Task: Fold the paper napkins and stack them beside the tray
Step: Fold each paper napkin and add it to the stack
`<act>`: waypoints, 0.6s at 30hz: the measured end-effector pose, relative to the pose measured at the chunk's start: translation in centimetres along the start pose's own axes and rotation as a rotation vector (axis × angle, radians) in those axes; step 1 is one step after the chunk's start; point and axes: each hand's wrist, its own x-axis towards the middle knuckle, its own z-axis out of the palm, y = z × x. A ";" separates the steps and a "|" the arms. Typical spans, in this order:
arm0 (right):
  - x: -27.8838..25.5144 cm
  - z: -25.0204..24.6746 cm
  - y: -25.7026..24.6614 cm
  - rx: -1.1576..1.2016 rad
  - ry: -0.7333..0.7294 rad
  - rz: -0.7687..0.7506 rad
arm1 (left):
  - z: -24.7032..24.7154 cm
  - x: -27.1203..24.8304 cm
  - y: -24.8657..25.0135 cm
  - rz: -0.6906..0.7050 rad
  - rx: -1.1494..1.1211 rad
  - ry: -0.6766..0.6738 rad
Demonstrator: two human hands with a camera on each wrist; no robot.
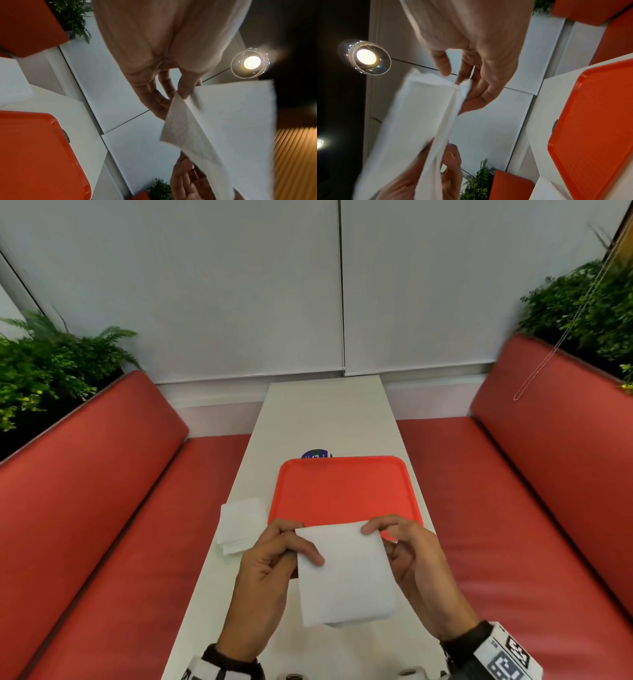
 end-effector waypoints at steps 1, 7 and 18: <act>0.2 -0.1 0.1 -0.037 -0.002 -0.029 | -0.1 0.1 -0.1 0.002 0.004 0.009; 0.7 1.0 0.8 -0.141 -0.040 -0.017 | -0.3 0.2 -0.2 0.010 0.019 0.046; 2.8 3.8 2.3 -0.241 -0.073 -0.040 | -2.7 1.8 -0.8 -0.295 -0.131 0.226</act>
